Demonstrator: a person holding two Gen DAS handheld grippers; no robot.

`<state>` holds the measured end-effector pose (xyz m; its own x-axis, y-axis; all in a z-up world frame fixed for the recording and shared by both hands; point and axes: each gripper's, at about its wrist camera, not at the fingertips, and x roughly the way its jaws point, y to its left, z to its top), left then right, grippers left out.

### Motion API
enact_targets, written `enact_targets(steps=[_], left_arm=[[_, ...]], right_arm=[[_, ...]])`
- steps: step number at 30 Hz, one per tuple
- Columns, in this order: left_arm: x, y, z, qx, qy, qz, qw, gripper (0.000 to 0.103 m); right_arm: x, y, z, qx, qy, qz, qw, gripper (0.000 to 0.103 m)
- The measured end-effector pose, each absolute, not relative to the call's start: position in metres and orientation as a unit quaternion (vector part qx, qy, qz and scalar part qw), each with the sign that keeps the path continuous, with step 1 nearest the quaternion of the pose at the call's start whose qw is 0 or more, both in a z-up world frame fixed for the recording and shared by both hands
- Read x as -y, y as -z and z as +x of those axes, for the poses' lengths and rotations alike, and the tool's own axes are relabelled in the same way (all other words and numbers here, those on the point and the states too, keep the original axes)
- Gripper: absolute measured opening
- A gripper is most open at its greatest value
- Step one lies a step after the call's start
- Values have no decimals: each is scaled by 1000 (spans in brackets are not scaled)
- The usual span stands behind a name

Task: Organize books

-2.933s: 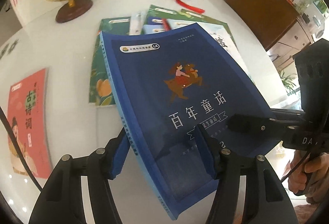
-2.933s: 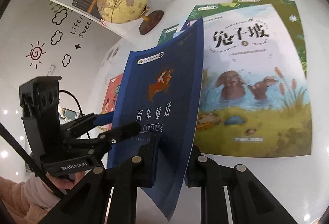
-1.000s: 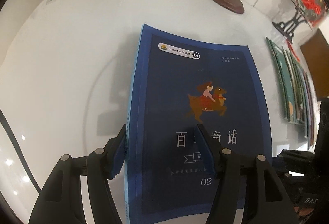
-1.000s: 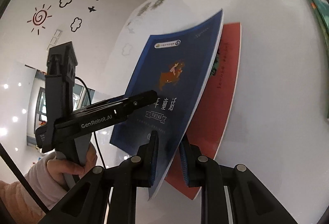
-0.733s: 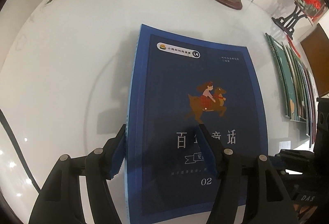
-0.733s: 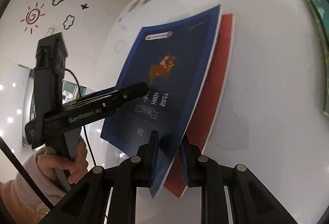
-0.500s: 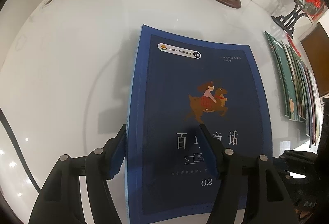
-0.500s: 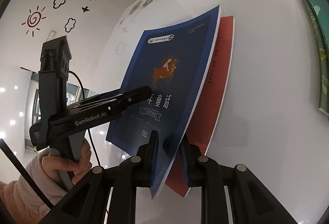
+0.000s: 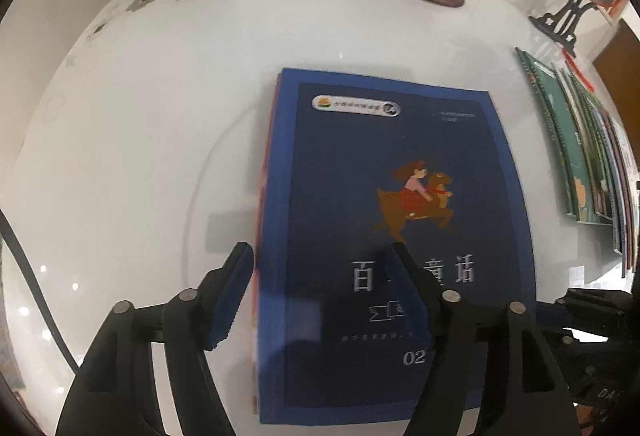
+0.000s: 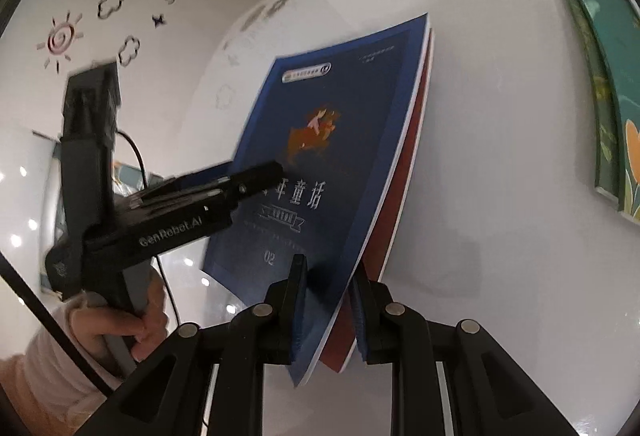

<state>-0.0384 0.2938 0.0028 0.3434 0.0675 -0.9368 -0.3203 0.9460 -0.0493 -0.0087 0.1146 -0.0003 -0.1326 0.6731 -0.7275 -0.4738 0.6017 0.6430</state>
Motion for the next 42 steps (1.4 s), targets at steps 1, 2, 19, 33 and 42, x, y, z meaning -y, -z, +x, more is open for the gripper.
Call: enact_targets(steps=[1,2,19,33,42], left_arm=[[-296,-2,-38,-564,-129,-111,808,77],[-299,-2,-39,-566,-147,-108,804,82],[-295,-8,-56,-588,-253,-105,761,83],[-237,-50,-40,-562,-225,-162,779,82],[-134,-60,0,-574,-160,-130,792,82]], right_arm=[[-115,0,-8,-613,-438,81,652,21],[-116,0,-8,-615,-436,78,653,21],[-50,-24,23,-606,-358,69,707,25],[33,-51,33,-577,-371,110,719,26],[117,-59,59,-569,-339,131,738,26]])
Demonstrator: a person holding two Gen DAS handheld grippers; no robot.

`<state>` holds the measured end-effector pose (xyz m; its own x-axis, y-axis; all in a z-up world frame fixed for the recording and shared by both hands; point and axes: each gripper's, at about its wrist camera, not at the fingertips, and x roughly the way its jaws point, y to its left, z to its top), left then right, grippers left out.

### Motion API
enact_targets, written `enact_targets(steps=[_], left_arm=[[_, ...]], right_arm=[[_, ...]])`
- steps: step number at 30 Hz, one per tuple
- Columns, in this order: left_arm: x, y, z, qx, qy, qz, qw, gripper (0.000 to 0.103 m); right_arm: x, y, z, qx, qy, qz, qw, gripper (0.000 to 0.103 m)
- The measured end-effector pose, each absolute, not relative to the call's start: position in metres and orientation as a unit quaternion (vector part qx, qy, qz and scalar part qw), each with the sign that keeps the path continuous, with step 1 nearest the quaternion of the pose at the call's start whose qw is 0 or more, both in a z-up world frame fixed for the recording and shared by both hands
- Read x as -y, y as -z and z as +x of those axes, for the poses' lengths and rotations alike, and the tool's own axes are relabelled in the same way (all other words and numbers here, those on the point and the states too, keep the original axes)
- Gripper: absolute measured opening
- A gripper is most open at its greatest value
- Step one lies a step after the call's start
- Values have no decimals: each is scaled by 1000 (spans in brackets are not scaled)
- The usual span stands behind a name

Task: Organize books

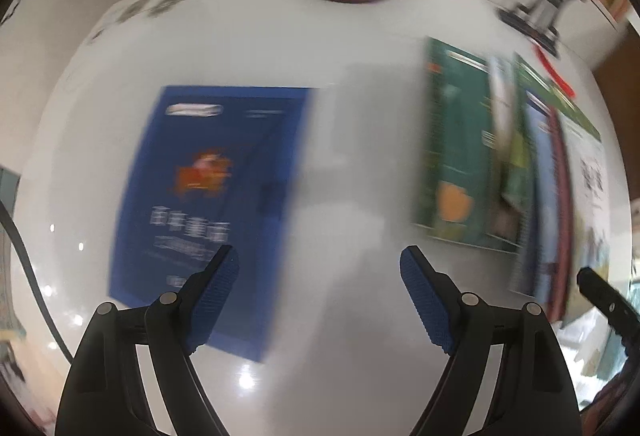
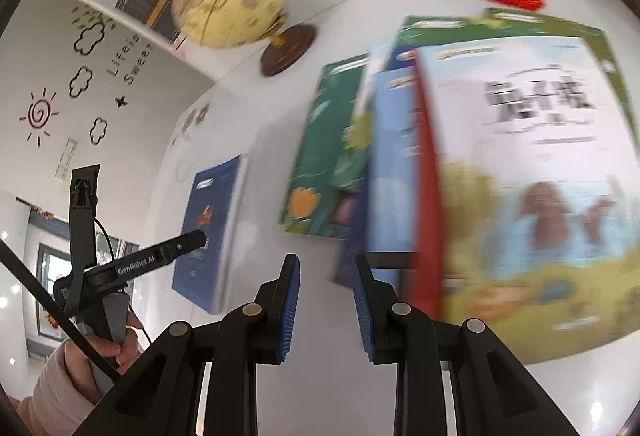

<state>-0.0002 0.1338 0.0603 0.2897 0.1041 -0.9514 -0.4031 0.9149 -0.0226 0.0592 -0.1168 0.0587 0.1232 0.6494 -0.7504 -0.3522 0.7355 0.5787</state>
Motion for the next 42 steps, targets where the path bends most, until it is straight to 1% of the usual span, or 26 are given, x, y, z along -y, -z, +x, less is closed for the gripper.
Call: enact_targets(steps=[6,16,21,26,33,37,41,42], left_arm=[[-76,-66,23,-583,-128,-113,794,82],[-26,-64,39,-589,-87,-151,789,82],[-2,-75,46,-573,-59,-137,806,82],[19,-77,56,-566,-18,-147,811,82],[54,-64,71,-577,34,-135,805,82],[61,-50,81,-593,32,-139,793,82],[65,-51,84,-589,34,-130,797,82],[65,-50,84,-589,39,-131,797,85]], right_arm=[[174,-62,76,-559,-325,143,749,26],[248,-68,96,-540,-318,150,764,26],[267,-64,106,-539,-315,142,769,26],[284,-52,121,-546,-311,131,767,26],[296,-35,135,-559,-302,118,763,26],[302,-25,140,-565,-294,125,761,25],[300,-16,146,-578,-297,133,749,26],[300,-15,146,-580,-298,133,747,26]])
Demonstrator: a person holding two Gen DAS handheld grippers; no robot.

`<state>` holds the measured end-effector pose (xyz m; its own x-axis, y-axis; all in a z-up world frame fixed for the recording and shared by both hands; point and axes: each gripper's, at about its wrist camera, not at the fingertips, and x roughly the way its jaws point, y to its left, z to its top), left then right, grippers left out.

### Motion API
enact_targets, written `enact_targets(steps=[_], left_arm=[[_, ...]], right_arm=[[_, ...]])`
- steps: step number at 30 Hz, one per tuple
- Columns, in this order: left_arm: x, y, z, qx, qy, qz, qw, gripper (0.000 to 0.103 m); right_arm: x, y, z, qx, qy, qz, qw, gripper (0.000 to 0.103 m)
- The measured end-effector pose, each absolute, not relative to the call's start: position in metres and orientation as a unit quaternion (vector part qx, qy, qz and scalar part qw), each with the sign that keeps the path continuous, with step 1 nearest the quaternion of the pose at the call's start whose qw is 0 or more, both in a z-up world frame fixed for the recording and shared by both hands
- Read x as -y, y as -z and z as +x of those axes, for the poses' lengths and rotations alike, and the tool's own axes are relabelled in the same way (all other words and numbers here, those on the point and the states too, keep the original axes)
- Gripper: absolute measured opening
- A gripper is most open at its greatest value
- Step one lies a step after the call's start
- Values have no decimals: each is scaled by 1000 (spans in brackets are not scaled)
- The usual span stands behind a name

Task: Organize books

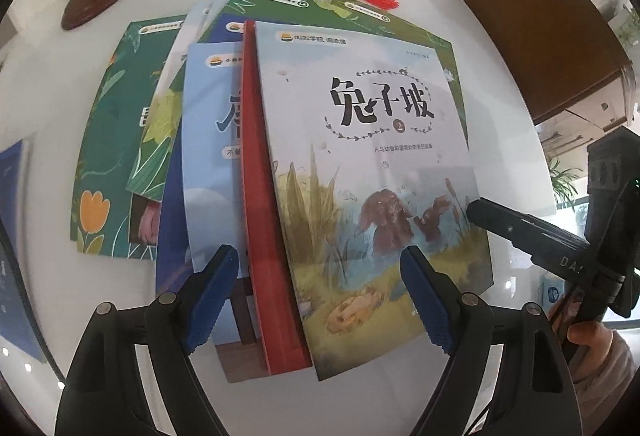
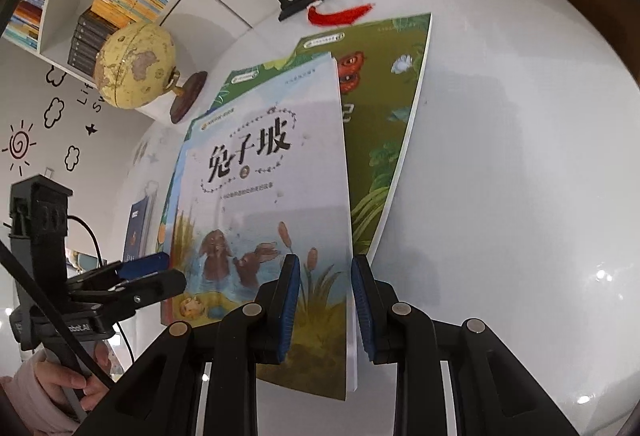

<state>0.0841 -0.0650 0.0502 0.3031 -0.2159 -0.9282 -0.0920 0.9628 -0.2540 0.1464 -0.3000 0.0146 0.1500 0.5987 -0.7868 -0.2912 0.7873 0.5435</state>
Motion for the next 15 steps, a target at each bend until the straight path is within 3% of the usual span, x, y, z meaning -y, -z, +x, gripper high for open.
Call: enact_targets(steps=[6,15], left_arm=[[69,-48,86,-587,70,-143,794,95],[80,-46,85,-589,94,-135,791,95]], right_arm=[[308,-1,153,-596,-304,181,721,28],[311,8,149,-608,-308,212,701,30]])
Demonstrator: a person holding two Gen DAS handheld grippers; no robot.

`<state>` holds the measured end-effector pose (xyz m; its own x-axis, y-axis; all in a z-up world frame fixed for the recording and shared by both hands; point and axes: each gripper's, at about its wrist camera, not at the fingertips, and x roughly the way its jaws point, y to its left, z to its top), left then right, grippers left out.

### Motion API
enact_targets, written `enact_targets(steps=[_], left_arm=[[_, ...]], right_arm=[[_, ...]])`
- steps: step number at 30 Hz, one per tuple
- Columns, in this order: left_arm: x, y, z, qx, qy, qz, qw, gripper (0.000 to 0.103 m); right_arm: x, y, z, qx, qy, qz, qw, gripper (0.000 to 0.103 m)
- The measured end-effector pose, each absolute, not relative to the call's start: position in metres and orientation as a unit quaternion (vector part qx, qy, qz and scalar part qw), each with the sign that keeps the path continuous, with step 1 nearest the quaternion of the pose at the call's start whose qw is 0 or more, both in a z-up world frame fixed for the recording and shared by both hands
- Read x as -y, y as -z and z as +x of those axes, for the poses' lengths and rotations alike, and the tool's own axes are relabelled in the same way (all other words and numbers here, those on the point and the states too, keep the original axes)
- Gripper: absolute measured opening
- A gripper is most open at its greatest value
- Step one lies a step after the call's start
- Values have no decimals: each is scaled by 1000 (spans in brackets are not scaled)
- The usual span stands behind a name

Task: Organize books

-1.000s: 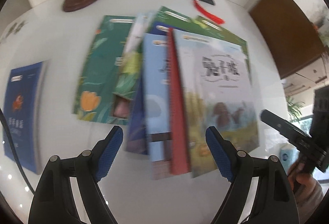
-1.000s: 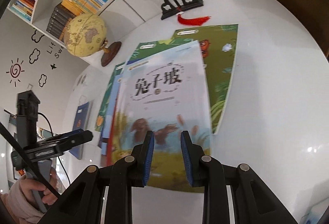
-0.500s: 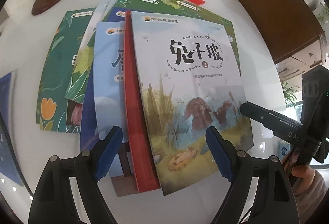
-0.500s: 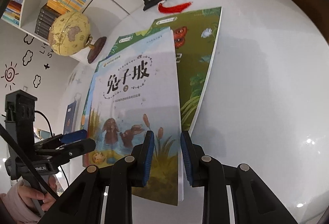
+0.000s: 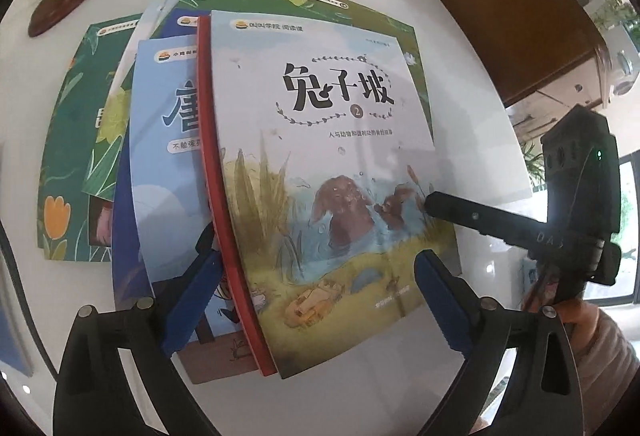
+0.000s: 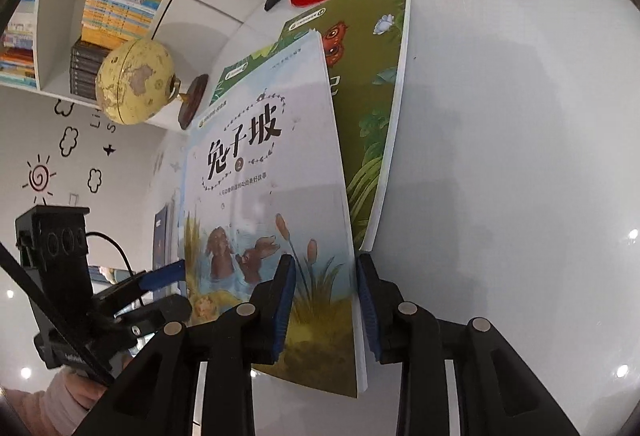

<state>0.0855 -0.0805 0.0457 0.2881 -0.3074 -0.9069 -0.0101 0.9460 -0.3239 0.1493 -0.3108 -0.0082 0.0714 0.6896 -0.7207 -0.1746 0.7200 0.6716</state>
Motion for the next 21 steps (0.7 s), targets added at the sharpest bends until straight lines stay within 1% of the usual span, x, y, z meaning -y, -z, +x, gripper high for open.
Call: enact_targets(steps=[4,6,10,17,21], left_arm=[[77,-46,85,-589,97,-141,790,95],[76,-46,84,-588,100,-143,790,95],[74,-46,81,-589,107,-146,788,95],[76,-47,75,-592,120,-145,784,95],[89,-44,64,-600,153,-149,771,95]], right_arm=[[317,15,147,-616,-321,252,674,33],[321,9,143,-602,-334,257,678,34],[341,5,137,-581,-377,325,644,33],[343,14,123,-603,-393,331,610,34],[348,19,119,-613,-354,322,629,35]])
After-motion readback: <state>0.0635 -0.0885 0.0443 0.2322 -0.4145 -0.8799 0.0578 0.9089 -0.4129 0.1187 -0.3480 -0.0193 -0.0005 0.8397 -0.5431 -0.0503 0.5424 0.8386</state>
